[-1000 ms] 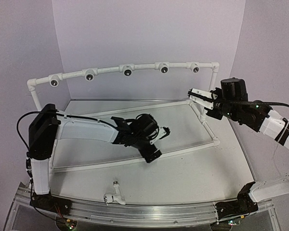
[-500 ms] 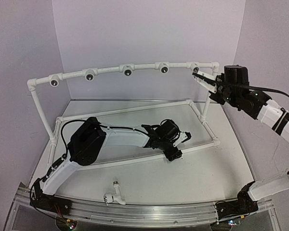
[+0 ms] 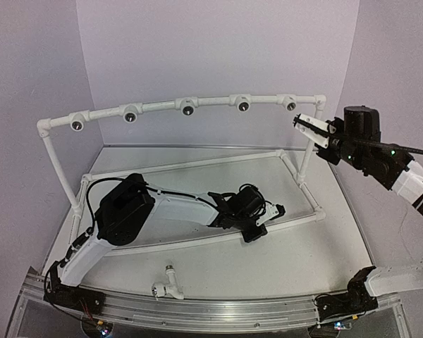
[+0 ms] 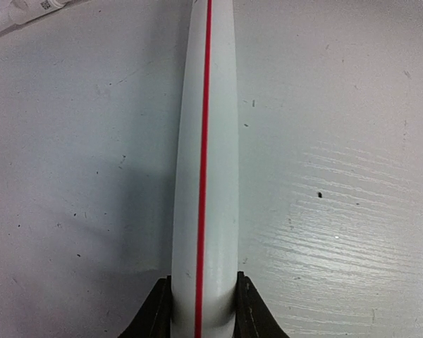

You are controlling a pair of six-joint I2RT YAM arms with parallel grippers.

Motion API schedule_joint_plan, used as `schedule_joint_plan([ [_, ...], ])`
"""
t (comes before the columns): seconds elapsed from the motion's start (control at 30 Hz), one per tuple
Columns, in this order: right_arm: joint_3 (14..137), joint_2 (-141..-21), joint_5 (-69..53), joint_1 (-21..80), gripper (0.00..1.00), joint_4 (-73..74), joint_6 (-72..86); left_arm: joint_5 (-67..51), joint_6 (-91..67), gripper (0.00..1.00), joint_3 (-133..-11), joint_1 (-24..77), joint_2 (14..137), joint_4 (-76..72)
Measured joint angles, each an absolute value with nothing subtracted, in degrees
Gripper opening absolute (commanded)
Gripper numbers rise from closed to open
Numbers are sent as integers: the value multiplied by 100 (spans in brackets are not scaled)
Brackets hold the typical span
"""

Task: Install the water faucets
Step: Hold the pipeline at the center of the board.

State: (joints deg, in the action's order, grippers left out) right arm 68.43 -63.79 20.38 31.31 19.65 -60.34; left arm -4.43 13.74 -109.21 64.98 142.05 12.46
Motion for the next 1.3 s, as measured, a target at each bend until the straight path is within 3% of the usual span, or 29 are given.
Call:
schedule_joint_plan([
  [0.23,6373,-6312,1790,3131,0,1862,-6331,-448,1352,0,-10775,6573,14138,1160],
  [0.5,4734,-6103,1423,3123,0,-507,-8430,-559,1328,0,-10503,6567,14052,887],
  [0.73,4674,-6573,1197,3049,0,-2021,-9301,-738,1226,0,-10365,6510,14022,676],
  [1.3,4636,-6865,904,2987,0,-3424,-10092,-882,1131,0,-10342,6430,14022,626],
])
